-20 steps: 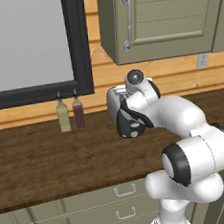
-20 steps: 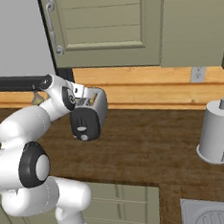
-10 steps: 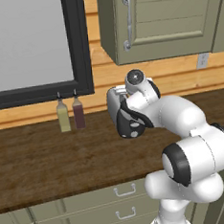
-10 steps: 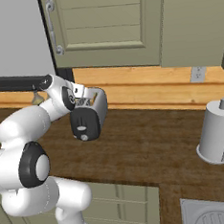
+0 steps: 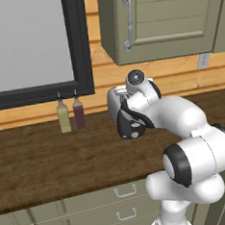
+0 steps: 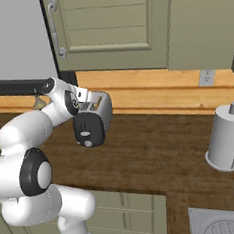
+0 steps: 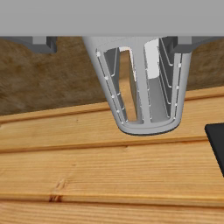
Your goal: Start the toaster. Once the lever pops up, take the bread to the plate on the dining counter.
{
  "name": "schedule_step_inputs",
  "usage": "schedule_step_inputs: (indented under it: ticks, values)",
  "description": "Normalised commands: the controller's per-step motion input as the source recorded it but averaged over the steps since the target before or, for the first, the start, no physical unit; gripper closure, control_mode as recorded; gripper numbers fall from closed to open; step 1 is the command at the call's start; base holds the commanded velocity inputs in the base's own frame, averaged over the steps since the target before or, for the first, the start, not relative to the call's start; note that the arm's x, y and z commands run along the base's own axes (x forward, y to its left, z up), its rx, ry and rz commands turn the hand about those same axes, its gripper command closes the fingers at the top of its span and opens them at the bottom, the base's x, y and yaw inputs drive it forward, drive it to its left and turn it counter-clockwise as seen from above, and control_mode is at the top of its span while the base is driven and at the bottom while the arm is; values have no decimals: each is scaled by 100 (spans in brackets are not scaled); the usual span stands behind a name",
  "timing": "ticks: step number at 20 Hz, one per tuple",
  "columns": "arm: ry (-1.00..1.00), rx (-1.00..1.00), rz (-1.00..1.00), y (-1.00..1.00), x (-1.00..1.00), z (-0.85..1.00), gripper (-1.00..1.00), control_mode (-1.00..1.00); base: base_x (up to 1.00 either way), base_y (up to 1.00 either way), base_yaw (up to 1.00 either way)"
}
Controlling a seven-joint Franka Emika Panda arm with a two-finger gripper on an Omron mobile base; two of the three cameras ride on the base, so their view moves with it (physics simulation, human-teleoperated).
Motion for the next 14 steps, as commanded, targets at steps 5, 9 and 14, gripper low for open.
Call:
schedule_step_inputs:
  ticks: [5, 9, 14]
  values:
    - [0, 0, 0, 0, 0, 0, -100, -100, 0, 0, 0]
    - [0, 0, 0, 0, 0, 0, -100, -100, 0, 0, 0]
    - [0, 0, 0, 0, 0, 0, -100, -100, 0, 0, 0]
